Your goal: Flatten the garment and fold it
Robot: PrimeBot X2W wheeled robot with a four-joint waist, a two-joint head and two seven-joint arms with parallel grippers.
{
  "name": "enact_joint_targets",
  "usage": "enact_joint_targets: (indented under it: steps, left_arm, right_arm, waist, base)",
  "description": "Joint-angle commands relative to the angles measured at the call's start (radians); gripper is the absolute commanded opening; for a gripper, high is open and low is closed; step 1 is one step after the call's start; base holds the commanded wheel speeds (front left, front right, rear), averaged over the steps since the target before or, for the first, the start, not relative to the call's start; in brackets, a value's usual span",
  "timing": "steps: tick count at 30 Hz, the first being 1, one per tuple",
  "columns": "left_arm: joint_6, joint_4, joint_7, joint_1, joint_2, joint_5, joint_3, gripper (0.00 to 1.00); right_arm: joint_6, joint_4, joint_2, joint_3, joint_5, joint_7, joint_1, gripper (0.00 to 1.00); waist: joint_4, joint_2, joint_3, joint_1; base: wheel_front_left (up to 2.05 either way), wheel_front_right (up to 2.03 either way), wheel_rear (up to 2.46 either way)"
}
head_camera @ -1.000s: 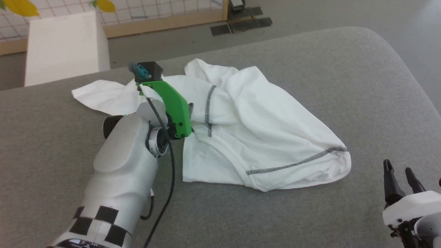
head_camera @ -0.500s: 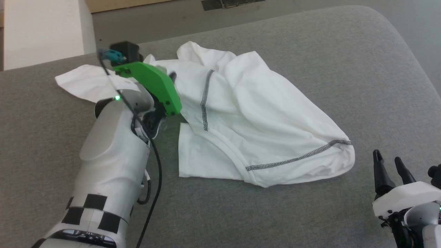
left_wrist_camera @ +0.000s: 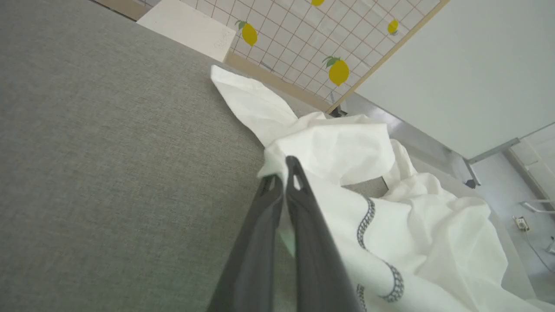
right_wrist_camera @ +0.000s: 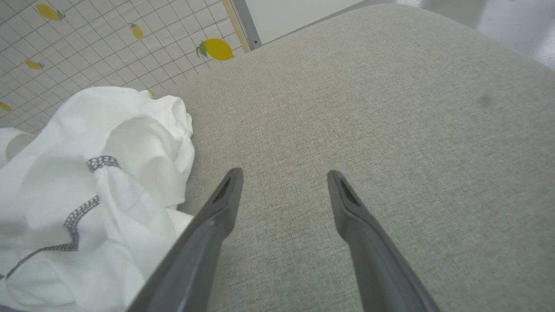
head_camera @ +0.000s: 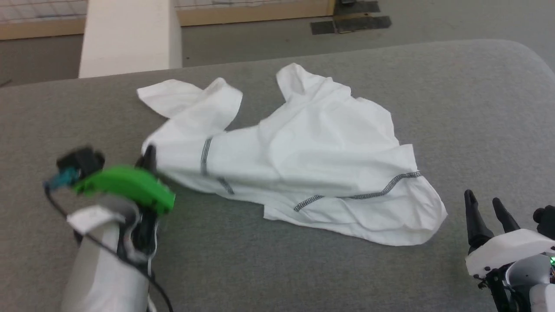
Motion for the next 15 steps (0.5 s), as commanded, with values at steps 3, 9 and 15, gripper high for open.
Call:
enact_joint_targets:
  steps: [3,9,15]
  left_arm:
    - [0.059,-0.063,0.002,0.171,-0.01,-0.026,0.039,0.0]
    - [0.105,-0.089,0.017,0.351,-0.058,-0.073,0.052,0.0]
    - [0.055,-0.174,-0.071,0.342,-0.063,-0.069,0.041,1.0]
  right_arm:
    - [-0.002,-0.022,0.001,0.015,-0.013,0.017,0.014,1.0]
    - [-0.002,-0.041,0.001,0.025,-0.018,0.039,0.028,1.0]
    - [-0.002,-0.059,0.001,0.026,-0.022,0.064,0.055,1.0]
  waist:
    - [0.065,0.0,-0.021,-0.0001]
    - [0.095,0.0,-0.045,-0.0001]
    - [0.125,0.0,-0.08,-0.0001]
  base:
    - [0.0,0.0,0.0]
    - [0.0,0.0,0.0]
    - [0.0,0.0,0.0]
